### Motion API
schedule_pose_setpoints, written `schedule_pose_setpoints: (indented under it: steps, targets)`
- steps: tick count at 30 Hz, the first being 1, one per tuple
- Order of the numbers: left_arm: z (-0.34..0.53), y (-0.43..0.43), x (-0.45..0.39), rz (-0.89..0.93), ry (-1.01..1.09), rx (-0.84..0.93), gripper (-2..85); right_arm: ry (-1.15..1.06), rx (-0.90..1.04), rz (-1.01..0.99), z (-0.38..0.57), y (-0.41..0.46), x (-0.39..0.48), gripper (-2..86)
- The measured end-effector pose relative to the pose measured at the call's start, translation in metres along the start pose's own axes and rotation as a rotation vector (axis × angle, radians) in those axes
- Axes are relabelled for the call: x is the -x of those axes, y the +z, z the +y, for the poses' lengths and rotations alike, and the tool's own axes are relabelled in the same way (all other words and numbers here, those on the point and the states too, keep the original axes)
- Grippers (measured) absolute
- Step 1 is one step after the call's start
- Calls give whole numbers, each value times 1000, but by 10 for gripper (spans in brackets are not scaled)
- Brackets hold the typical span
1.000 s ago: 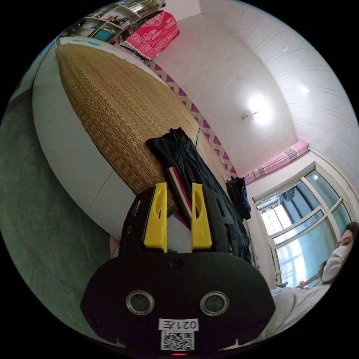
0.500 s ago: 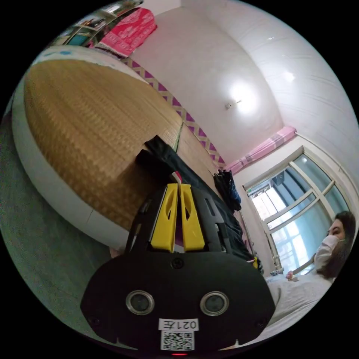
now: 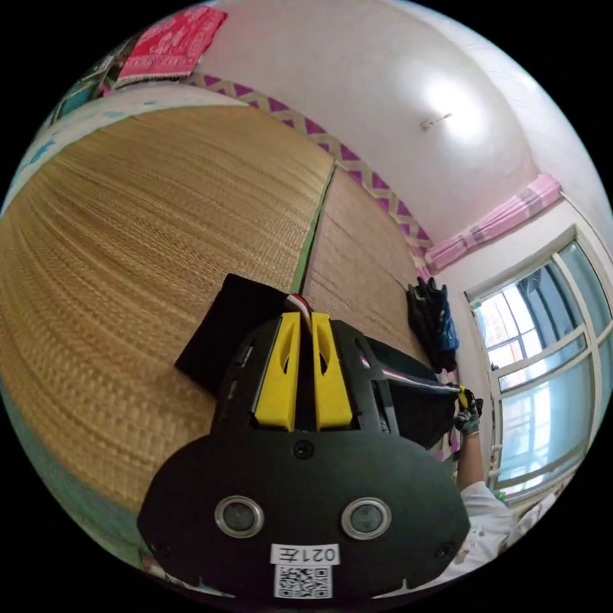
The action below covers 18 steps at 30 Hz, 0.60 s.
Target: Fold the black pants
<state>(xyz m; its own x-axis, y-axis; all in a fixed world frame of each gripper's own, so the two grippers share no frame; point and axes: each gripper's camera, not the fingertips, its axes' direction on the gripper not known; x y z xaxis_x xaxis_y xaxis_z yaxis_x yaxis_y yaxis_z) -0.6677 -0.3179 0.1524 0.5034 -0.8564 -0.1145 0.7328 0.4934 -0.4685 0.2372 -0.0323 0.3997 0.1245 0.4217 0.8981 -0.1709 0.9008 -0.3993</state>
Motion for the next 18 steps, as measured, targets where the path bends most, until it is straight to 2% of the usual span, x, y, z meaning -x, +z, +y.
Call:
schedule_pose_setpoints:
  steps: [3, 7, 11, 18]
  targets:
    - [-8, 9, 27, 12, -47, -71, 52, -14, -27, 86, -7, 11, 5, 85]
    - [6, -11, 53, 34, -10, -101, 52, -161, 8, 126, 21, 14, 37, 91]
    - [33, -26, 65, 9, 33, -112, 54, -391, 185, 150, 75, 53, 85, 85]
    - [46, -18, 105, 84, -66, -131, 84, -780, 403, 181, 176, 143, 162, 80]
